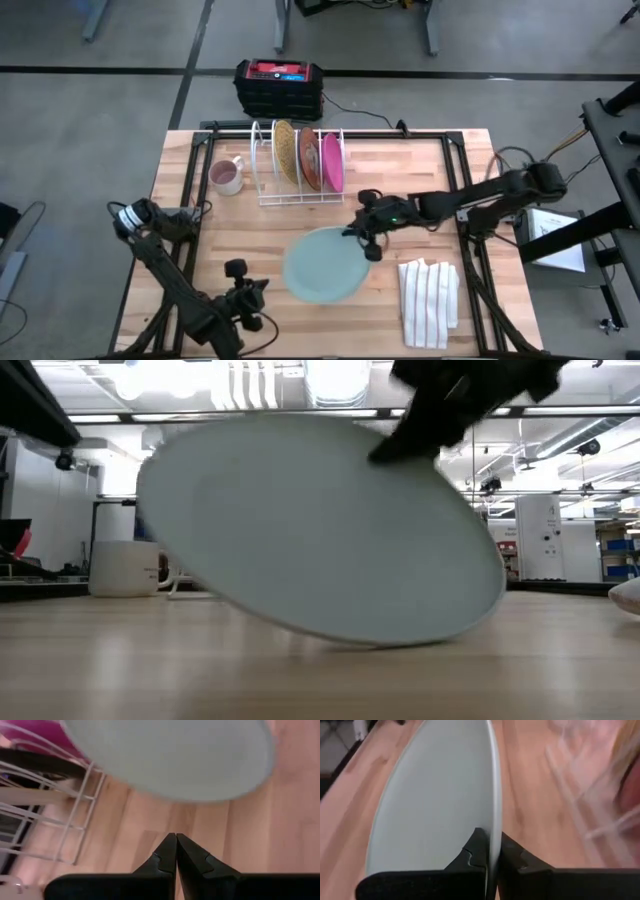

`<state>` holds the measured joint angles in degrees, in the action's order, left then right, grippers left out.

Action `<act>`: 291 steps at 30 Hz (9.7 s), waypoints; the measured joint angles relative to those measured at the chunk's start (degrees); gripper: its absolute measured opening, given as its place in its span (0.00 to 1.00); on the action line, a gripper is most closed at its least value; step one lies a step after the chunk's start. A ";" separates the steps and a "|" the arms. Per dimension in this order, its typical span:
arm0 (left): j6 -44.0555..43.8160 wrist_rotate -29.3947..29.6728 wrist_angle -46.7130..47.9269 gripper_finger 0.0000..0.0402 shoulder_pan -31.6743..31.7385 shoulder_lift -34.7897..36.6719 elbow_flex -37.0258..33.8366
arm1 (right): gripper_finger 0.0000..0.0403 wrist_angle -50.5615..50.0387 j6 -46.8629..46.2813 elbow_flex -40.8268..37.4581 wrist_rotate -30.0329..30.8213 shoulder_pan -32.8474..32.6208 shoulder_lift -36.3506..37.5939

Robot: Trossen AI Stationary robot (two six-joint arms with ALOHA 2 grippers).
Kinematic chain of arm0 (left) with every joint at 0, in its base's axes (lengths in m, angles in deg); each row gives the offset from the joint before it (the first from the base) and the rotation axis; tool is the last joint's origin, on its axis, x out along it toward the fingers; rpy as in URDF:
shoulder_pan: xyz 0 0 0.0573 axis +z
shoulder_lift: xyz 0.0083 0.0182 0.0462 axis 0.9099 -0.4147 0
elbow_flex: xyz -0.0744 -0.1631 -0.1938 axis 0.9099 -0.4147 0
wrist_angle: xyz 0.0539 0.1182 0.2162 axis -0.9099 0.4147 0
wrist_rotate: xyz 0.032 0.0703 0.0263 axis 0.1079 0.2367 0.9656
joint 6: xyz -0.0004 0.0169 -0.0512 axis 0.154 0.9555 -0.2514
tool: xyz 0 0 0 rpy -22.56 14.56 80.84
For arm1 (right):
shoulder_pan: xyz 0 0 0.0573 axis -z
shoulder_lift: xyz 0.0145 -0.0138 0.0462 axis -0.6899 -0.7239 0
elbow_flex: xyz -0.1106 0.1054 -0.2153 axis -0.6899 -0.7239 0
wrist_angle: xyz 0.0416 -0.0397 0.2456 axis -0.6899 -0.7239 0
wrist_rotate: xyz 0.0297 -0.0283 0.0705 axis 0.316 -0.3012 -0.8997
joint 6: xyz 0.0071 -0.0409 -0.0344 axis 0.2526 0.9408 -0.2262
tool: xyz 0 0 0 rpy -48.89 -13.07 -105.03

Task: Sort dishes
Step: Put the blue plate into the dish rack

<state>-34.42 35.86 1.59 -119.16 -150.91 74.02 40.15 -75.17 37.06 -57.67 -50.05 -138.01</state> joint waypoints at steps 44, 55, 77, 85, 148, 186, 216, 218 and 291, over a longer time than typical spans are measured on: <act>-4.47 -2.02 28.14 0.00 -5.97 0.06 14.10 | 0.00 -22.97 133.59 60.11 31.02 0.55 -18.44; -8.88 -14.12 28.15 0.00 -6.40 0.06 14.10 | 0.00 -22.94 137.80 68.27 32.18 3.47 -27.81; -34.00 -16.92 28.13 0.00 -21.27 0.06 14.04 | 0.00 -22.32 139.40 67.42 35.06 5.70 -32.09; -34.20 -13.42 28.12 0.00 -22.77 0.06 14.04 | 0.00 -21.82 139.93 63.96 34.52 5.68 -32.08; -34.09 -12.33 28.12 0.00 -22.80 0.06 13.64 | 0.08 -15.54 134.95 59.04 30.56 5.76 -42.02; -28.23 -7.57 28.11 0.00 -22.41 0.00 13.64 | 0.03 -14.24 76.31 59.12 31.47 8.54 -26.79; -15.68 10.16 28.12 0.00 -21.88 2.47 13.64 | 0.00 -14.87 8.28 59.70 -11.49 31.28 -33.06; -16.32 10.36 28.12 0.00 -21.88 2.47 13.64 | 0.00 -13.97 8.16 59.70 -11.52 31.22 -33.06; -22.64 10.34 28.09 0.00 -21.87 0.76 12.20 | 0.00 -0.61 11.78 60.20 -0.13 26.41 -37.89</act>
<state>-57.06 46.19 29.69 -141.03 -150.14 86.22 39.54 -63.40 97.26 -57.80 -23.63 -175.90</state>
